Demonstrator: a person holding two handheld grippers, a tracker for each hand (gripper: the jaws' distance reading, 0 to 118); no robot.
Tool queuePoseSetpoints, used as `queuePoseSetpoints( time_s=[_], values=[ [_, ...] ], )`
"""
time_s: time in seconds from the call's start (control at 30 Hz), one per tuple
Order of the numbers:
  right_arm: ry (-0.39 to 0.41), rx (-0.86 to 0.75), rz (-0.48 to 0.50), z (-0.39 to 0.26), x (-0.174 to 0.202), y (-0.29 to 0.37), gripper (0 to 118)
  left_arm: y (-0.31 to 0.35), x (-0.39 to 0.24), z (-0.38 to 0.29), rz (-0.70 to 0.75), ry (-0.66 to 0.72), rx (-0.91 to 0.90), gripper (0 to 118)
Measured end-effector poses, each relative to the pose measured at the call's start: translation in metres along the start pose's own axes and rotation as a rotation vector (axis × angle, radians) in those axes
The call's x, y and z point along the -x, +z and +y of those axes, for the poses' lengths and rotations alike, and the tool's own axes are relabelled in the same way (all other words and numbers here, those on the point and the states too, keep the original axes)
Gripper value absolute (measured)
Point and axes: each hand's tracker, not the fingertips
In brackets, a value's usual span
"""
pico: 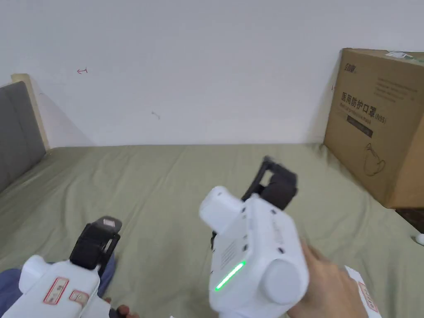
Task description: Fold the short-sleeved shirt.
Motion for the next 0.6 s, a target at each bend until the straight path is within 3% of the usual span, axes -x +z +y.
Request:
queuePoseSetpoints(
  time_s=[0.07,0.13,0.2,0.3,0.33,0.4,0.47,0.53,0.6],
  values=[
    [0.145,0.009,0.023,0.003,0.029,0.002,118,-0.004,0.027,-0.01,-0.013,0.169,0.065,117],
    [0.196,-0.017,0.04,-0.003,0.049,0.007,118,-0.008,0.037,-0.017,0.035,0.178,0.118,117],
    [0.154,0.031,0.071,-0.004,0.054,0.006,118,-0.007,0.027,-0.021,0.064,0.029,0.104,117],
    [-0.007,0.067,0.125,-0.01,0.038,0.001,118,-0.008,-0.004,-0.011,0.039,-0.139,0.061,117],
    [-0.103,0.083,0.145,-0.01,0.027,-0.003,118,-0.007,-0.021,-0.006,0.019,-0.202,0.046,117],
    [-0.393,0.155,0.199,-0.013,-0.008,-0.012,118,-0.005,-0.057,-0.001,-0.003,-0.359,0.004,117],
    [-0.767,0.198,0.242,-0.027,-0.044,-0.021,118,-0.001,-0.093,-0.001,-0.033,-0.576,-0.045,118],
    [-1.061,0.206,0.273,-0.047,-0.067,-0.026,118,0.007,-0.122,-0.011,-0.055,-0.825,-0.087,118],
    [-1.245,0.234,0.215,-0.073,-0.07,-0.024,118,0.016,-0.134,-0.028,-0.075,-1.086,-0.124,118]
  ],
)
